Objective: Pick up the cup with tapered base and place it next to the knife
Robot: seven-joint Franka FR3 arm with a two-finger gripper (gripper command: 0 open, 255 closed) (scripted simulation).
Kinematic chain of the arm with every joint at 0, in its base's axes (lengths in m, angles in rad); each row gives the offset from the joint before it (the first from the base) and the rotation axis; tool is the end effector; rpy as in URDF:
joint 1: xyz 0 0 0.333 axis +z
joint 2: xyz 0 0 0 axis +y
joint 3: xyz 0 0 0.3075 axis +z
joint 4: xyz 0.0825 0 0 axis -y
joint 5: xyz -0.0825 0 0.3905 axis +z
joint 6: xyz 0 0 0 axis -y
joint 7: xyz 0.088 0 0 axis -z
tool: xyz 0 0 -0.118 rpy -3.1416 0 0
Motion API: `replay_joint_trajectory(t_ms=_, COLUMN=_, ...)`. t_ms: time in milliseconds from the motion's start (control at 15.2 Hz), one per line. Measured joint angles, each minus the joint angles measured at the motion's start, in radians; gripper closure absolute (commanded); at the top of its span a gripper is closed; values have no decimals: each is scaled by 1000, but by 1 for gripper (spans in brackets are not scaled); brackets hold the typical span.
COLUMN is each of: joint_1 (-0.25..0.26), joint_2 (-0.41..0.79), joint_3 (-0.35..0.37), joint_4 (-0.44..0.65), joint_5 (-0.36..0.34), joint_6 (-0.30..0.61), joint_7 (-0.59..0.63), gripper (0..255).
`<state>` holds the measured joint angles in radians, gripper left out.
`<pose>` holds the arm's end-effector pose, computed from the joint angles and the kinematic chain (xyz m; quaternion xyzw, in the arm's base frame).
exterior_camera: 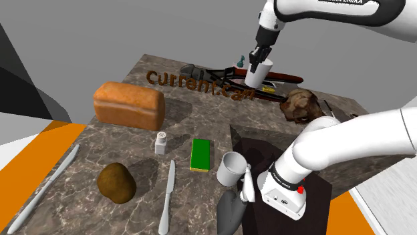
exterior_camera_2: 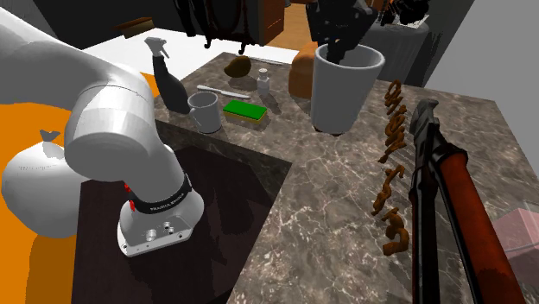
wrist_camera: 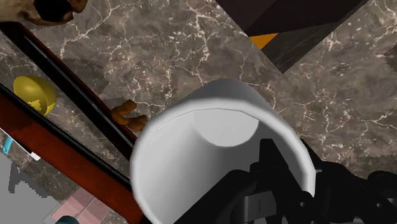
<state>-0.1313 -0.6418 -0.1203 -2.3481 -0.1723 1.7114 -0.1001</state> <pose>0.3526 -0.1154 0.5386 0.9974 -0.0518 -0.0068 0.0489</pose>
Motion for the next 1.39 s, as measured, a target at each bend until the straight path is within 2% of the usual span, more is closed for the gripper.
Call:
replay_joint_trajectory(t_ms=462, joint_1=52, joint_2=-158, joint_3=132, joint_4=-98, joint_5=82, joint_6=-78, joint_7=139, gripper=255)
replay_joint_trajectory(t_ms=858, joint_1=111, joint_2=-267, joint_3=255, joint_4=-153, joint_5=182, joint_6=-140, joint_7=266, gripper=255)
replay_joint_trajectory(t_ms=1386, joint_1=194, joint_2=-324, joint_3=443, joint_4=-133, joint_5=346, joint_6=-213, joint_7=458, gripper=255)
